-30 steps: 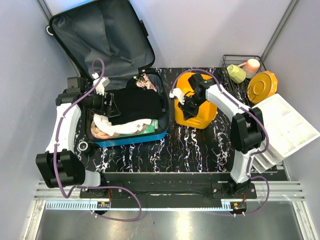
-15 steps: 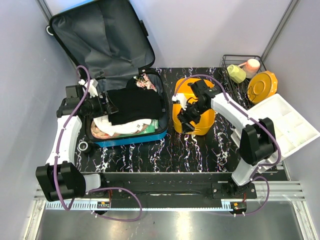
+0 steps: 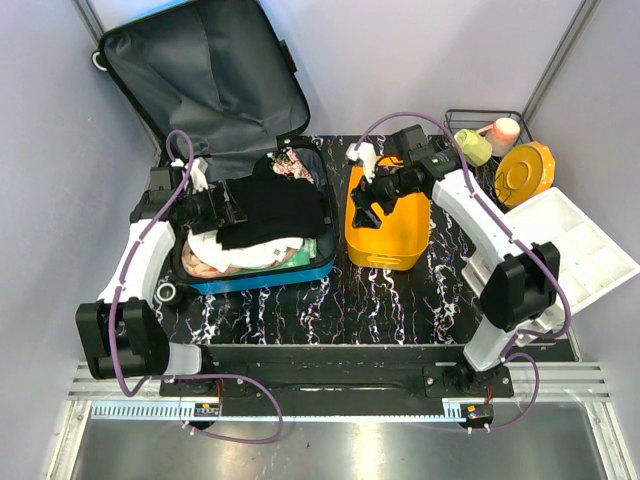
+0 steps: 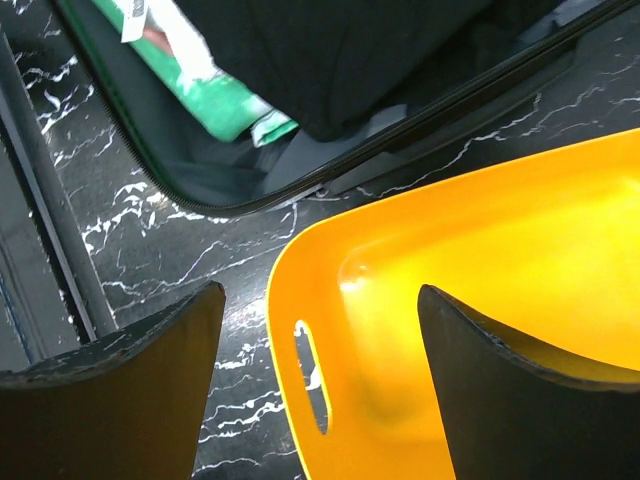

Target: Open, take out, and arrange the luggage

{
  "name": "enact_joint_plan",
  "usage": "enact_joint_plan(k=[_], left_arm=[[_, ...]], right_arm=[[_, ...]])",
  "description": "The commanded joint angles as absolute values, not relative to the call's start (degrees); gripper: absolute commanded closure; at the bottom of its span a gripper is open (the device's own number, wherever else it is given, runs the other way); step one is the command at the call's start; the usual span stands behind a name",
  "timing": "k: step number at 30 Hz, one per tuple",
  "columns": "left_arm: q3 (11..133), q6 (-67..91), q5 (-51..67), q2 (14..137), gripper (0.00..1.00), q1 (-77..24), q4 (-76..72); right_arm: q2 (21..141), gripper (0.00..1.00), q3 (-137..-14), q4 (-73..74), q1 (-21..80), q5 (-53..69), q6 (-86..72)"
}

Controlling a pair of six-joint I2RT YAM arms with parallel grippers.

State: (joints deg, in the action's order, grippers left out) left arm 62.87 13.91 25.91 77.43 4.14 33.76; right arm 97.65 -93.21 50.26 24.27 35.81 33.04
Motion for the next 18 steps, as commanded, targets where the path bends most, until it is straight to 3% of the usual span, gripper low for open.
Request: enact_joint_plan(k=[1, 6, 10, 13, 14, 18], left_arm=[[62.32, 16.35, 24.25, 78.14, 0.10, 2.90, 31.55], [59.77, 16.00, 18.22, 74.89, 0.11, 0.71, 31.82], [59.15, 16.00, 17.84, 75.76, 0.25, -2.45, 31.12], [59.67, 16.09, 18.54, 76.64, 0.42, -3.78, 30.41], [61.07, 15.65, 18.89, 76.99, 0.57, -3.95, 30.67], [64.42, 14.07, 20.56, 76.03, 0.88, -3.96, 31.29]], right_arm=[[99.58, 0.12, -97.99, 48.16, 22.50, 37.79, 30.06], [100.72, 0.08, -99.49, 47.38, 22.41, 39.02, 28.57], [102.47, 0.08, -101.42, 46.41, 22.32, 39.46, 27.34], [103.88, 0.08, -103.00, 46.14, 22.32, 39.46, 26.37], [104.06, 0.08, -103.36, 45.97, 22.32, 39.38, 25.76], [105.38, 0.08, -104.94, 45.44, 22.41, 39.55, 24.08]])
